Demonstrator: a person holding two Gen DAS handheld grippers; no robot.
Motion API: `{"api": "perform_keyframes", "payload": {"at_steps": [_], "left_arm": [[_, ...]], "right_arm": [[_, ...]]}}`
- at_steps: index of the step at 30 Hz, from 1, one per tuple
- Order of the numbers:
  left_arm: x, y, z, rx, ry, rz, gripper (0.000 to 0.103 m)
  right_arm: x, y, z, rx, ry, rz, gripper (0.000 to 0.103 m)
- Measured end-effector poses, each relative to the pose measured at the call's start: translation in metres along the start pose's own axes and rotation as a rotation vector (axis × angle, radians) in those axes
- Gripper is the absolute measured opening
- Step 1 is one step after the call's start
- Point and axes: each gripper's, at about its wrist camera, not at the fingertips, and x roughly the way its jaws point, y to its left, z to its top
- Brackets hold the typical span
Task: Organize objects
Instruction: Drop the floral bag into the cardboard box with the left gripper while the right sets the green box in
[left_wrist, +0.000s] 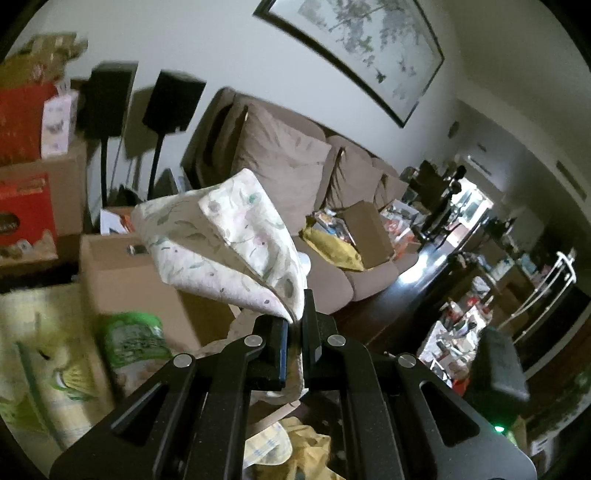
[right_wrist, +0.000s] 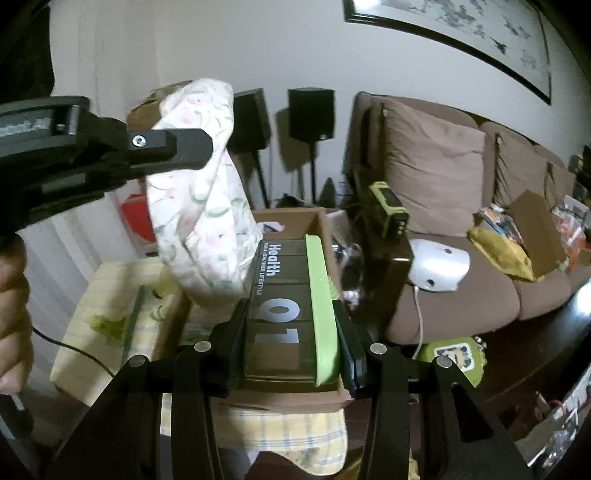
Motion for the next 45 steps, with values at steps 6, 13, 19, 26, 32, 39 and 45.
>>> {"api": "perform_keyframes", "payload": {"at_steps": [6,13,19,26,32,39,45], "left_arm": [[0.058,0.031,-0.024,-0.043,0.130,0.049,0.005],[0.118,0.060,-0.067,-0.040,0.319,0.151,0.007],[0.116,0.067,-0.083,-0.047,0.361,0.190,0.066],[0.064,0.060,-0.070,0.005,0.290,0.243,0.084],[0.016,0.070,-0.059,-0.016,0.209,0.257,0.086],[-0.017,0.087,-0.058,-0.040,0.151,0.299,0.092],[-0.048,0.104,-0.063,-0.061,0.097,0.339,0.100]], "right_arm": [[0.009,-0.015,-0.005,0.021,0.028,-0.034,0.043],[0.022,-0.019,-0.007,0.044,0.041,-0.023,0.043],[0.034,-0.019,-0.010,0.048,0.061,-0.016,0.043],[0.046,-0.020,-0.014,0.071,0.070,-0.004,0.043],[0.056,-0.010,-0.012,0.064,0.075,0.017,0.043],[0.084,0.007,-0.007,0.056,0.079,0.045,0.043],[0.110,0.018,-0.005,0.038,0.080,0.048,0.043]]}}
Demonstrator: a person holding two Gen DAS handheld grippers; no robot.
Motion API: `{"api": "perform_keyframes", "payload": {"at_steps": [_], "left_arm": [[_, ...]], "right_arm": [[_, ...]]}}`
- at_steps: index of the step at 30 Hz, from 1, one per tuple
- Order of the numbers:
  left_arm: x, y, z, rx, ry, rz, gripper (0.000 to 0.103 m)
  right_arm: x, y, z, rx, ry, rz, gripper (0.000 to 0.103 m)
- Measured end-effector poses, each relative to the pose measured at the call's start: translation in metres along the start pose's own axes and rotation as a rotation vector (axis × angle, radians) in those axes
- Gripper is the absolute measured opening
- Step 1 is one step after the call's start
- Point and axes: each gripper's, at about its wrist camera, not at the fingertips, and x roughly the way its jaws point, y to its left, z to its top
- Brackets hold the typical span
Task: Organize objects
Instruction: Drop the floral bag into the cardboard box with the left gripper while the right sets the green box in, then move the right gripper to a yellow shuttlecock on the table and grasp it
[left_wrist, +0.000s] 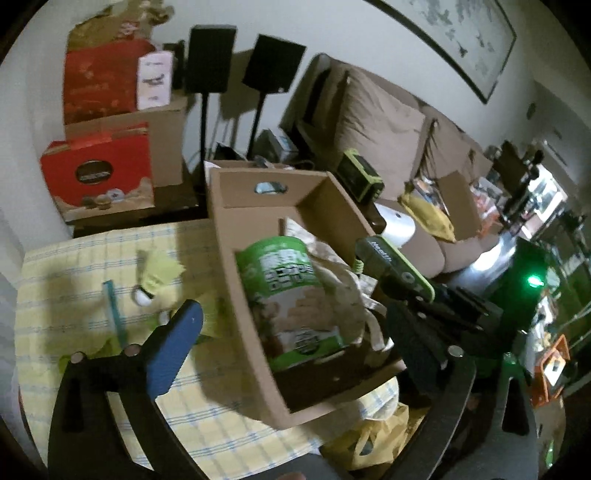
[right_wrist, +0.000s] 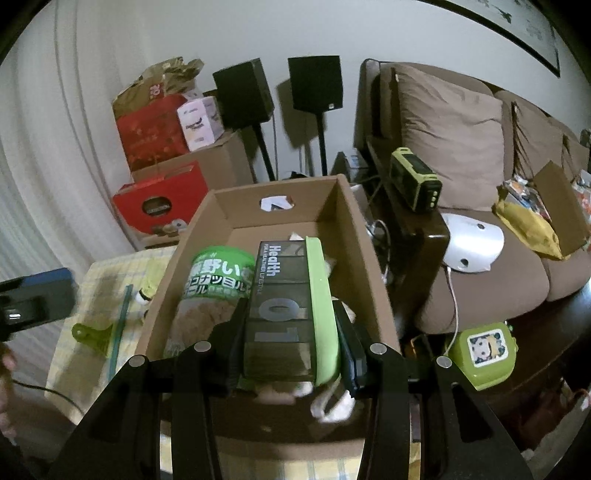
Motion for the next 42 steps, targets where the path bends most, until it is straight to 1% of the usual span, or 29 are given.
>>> {"api": "perform_keyframes", "payload": {"at_steps": [2,4,10,13,15,16,17,18,23,27,28,30,32,38,42], "left_arm": [[-0.002,0.006,-0.002,-0.009,-0.001,0.008,0.100],[-0.002,0.014,-0.006,-0.020,0.003,0.013,0.100],[0.002,0.031,-0.015,-0.050,0.018,0.030,0.100],[0.004,0.037,-0.020,-0.059,0.025,0.037,0.100],[0.006,0.040,-0.022,-0.059,0.030,0.042,0.100],[0.007,0.041,-0.023,-0.058,0.032,0.045,0.100],[0.007,0.042,-0.023,-0.057,0.034,0.051,0.100],[0.008,0.043,-0.024,-0.055,0.034,0.056,0.100],[0.006,0.048,-0.027,-0.051,0.028,0.074,0.100],[0.001,0.057,-0.028,-0.048,0.018,0.099,0.100],[-0.001,0.061,-0.028,-0.053,0.017,0.103,0.100],[-0.005,0.070,-0.029,-0.059,0.013,0.116,0.100],[-0.009,0.077,-0.029,-0.064,0.009,0.127,0.100],[-0.019,0.106,-0.032,-0.092,-0.002,0.160,0.100],[-0.018,0.121,-0.035,-0.078,0.002,0.170,0.100]], "right_arm": [[0.011,0.000,0.000,-0.004,0.006,0.001,0.043],[0.025,0.000,-0.001,-0.007,0.033,-0.020,0.043],[0.062,-0.006,-0.016,-0.005,0.153,-0.059,0.043],[0.071,-0.007,-0.025,-0.009,0.211,-0.065,0.043],[0.074,-0.007,-0.028,-0.021,0.239,-0.084,0.044],[0.072,-0.007,-0.029,-0.026,0.239,-0.086,0.047],[0.069,-0.007,-0.029,-0.023,0.231,-0.081,0.054],[0.065,-0.008,-0.028,-0.018,0.219,-0.081,0.056],[0.039,-0.008,-0.017,0.011,0.160,-0.070,0.057],[0.020,0.004,-0.007,0.002,0.114,-0.056,0.058],[0.015,0.008,-0.005,-0.004,0.103,-0.050,0.058],[0.007,0.018,-0.002,-0.020,0.081,-0.044,0.064],[0.001,0.029,0.001,-0.039,0.063,-0.033,0.065],[-0.008,0.065,0.005,-0.086,0.042,0.033,0.065],[-0.007,0.085,0.005,-0.103,0.041,0.062,0.065]]}}
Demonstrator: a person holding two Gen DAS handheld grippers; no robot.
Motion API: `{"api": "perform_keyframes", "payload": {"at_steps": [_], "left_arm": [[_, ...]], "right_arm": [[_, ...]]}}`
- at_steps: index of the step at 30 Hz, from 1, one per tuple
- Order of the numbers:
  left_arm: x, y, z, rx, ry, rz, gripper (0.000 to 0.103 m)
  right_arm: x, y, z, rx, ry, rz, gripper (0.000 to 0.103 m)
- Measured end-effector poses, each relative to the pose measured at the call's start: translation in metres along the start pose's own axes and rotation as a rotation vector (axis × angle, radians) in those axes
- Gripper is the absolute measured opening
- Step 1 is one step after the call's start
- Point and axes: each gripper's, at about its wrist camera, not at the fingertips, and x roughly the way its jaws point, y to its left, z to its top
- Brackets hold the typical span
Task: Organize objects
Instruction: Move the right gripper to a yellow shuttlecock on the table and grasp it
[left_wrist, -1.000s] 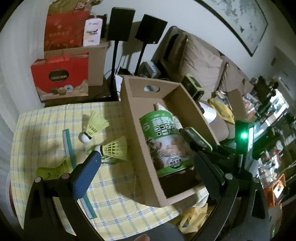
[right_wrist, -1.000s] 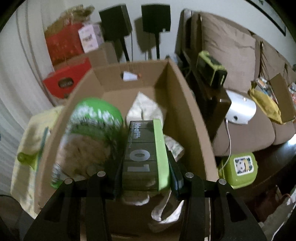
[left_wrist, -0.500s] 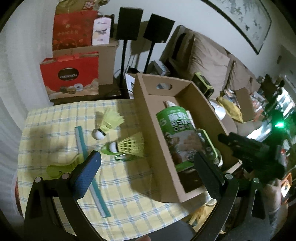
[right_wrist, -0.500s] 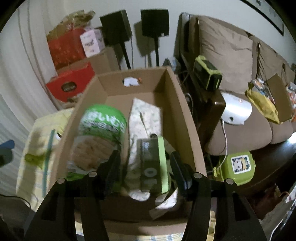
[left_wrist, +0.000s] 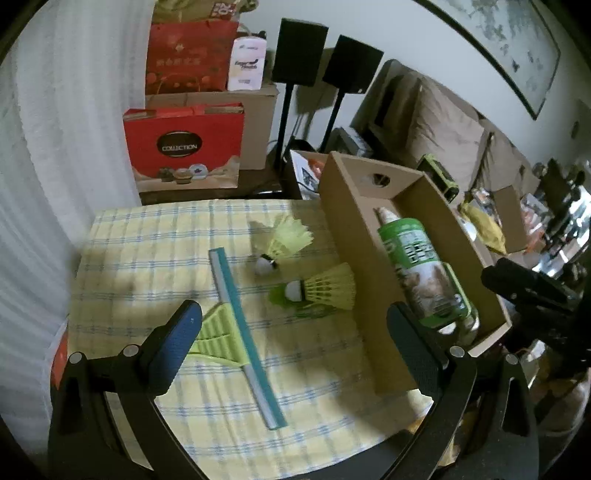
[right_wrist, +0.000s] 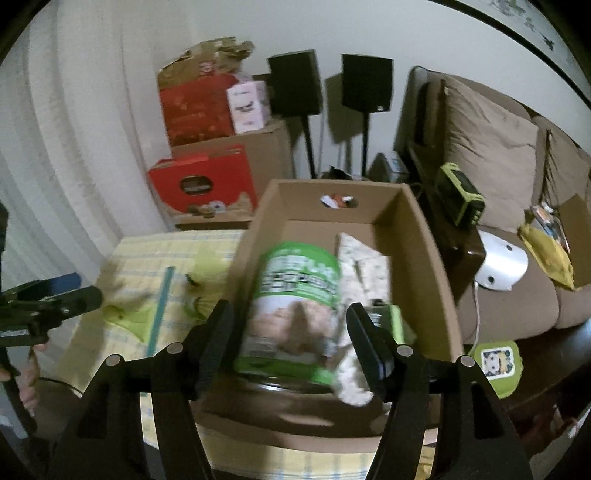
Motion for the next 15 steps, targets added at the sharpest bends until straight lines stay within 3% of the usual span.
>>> {"api": "perform_keyframes", "payload": {"at_steps": [6,15], "left_arm": [[0.020,0.022,-0.003,0.021,0.035,0.017,0.100],[0.039,0.057,-0.010,-0.028,0.051,0.070,0.100]], "right_arm": [[0.004,0.030,0.003,-0.032,0.004,0.046,0.065],[0.027,0.060,0.016,-0.026,0.026,0.083,0.065]]}}
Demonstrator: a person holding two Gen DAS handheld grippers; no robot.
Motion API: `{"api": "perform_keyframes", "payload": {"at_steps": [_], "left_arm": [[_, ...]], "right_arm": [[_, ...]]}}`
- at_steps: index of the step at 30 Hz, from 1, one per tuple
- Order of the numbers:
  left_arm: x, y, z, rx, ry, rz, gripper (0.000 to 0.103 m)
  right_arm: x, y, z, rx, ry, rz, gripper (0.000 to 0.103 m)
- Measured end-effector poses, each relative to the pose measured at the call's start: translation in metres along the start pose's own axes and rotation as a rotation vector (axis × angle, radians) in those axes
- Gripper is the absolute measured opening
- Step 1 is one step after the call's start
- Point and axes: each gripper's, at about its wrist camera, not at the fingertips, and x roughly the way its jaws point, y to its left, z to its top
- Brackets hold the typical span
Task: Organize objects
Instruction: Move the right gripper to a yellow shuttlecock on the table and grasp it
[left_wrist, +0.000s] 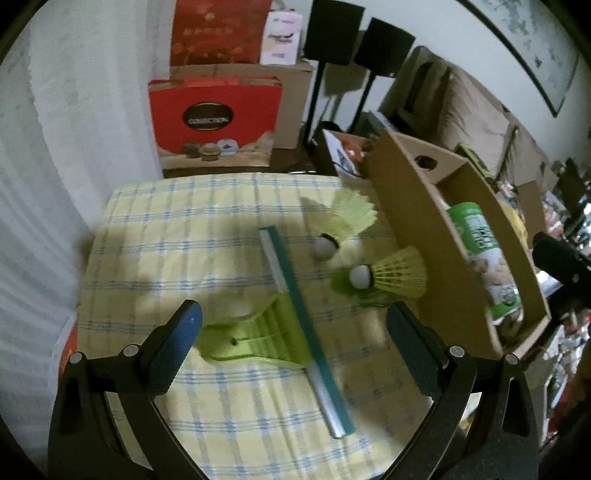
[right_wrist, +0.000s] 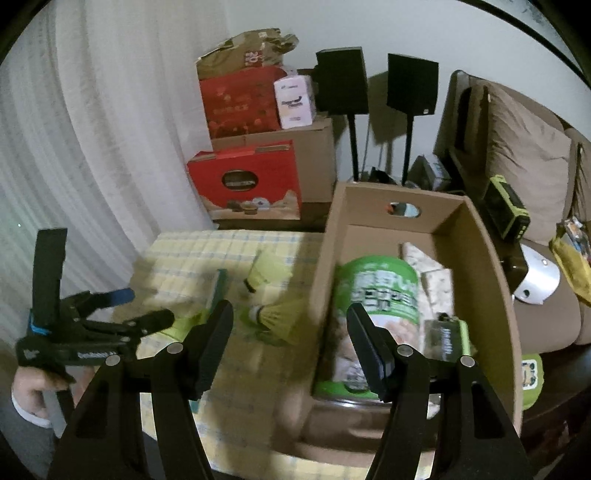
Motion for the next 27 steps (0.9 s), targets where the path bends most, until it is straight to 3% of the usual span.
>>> {"api": "perform_keyframes", "payload": {"at_steps": [4,17,27], "left_arm": [[-0.001,0.011,0.000,-0.015,-0.032,0.042,0.100],[-0.005,0.043,0.008,-0.067,-0.060,0.063,0.100],[0.001,0.064,0.007,-0.093,-0.064,0.080,0.100]], "right_arm": [[0.017,0.013,0.005,-0.004,0.010,-0.002,0.065],[0.069,0.051,0.016,-0.015,0.028,-0.043,0.065],[0.109,0.059,0.014,0.023,0.072,-0.093,0.065]]}}
